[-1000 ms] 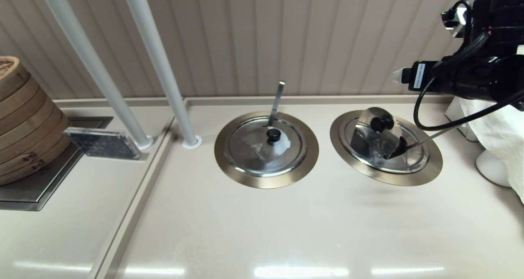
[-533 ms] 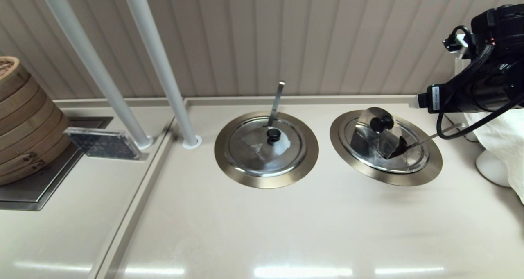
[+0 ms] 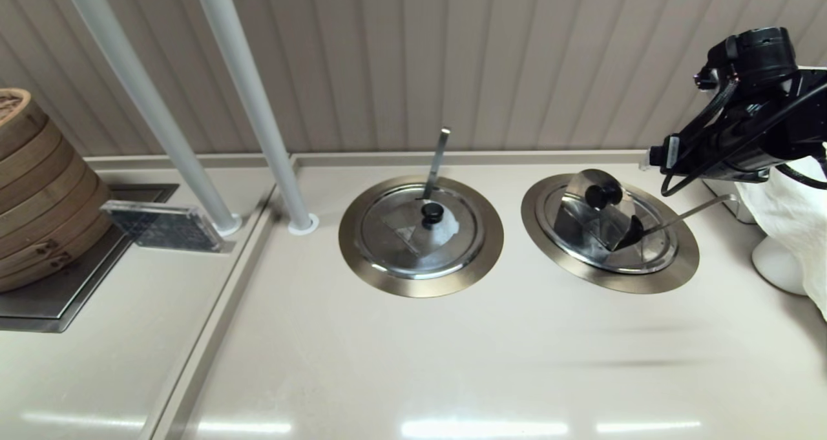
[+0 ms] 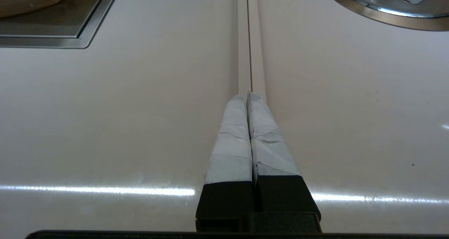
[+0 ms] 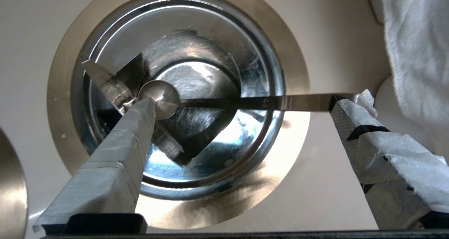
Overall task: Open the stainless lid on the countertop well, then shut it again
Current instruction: Close the lid
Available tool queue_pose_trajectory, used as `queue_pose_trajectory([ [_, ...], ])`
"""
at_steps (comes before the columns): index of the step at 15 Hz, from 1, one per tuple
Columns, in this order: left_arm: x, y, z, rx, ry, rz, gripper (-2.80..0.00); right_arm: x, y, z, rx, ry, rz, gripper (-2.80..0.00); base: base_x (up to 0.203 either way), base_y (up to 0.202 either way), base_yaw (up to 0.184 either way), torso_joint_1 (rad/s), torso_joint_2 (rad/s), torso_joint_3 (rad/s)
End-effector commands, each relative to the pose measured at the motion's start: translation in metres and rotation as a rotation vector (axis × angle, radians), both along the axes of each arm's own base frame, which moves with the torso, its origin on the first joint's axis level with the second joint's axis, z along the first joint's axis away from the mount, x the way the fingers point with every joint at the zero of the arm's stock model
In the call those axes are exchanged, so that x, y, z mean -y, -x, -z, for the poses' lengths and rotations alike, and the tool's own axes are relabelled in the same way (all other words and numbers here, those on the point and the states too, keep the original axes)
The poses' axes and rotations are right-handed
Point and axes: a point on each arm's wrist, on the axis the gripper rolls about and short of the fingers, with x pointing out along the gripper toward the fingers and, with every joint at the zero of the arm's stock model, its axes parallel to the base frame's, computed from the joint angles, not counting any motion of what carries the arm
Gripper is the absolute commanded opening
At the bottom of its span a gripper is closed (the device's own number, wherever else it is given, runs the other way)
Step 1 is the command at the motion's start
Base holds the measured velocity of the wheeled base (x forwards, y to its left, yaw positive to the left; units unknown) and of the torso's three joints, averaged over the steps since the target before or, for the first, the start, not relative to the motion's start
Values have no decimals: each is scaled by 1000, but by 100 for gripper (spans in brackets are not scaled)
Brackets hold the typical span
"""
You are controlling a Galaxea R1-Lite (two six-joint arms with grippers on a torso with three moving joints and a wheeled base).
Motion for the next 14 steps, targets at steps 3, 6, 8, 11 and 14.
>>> queue_pose_trajectory([
  [3, 0, 0, 0, 0, 1, -1, -280, -28, 12, -5, -36, -168, -35, 0, 0, 0, 0, 0, 0, 0],
  [6, 0, 0, 0, 0, 1, 0, -280, -39, 33, -5, -55, -212, -56, 0, 0, 0, 0, 0, 0, 0],
  [8, 0, 0, 0, 0, 1, 0, -280, -36, 34, -13, -25, -227, -43, 0, 0, 0, 0, 0, 0, 0],
  [11, 0, 0, 0, 0, 1, -1, -280, -25, 28, -1, -49, -256, 29, 0, 0, 0, 0, 0, 0, 0],
  [14, 0, 0, 0, 0, 1, -1, -280, -11, 28, 8, -70, -230, 103, 0, 0, 0, 0, 0, 0, 0],
])
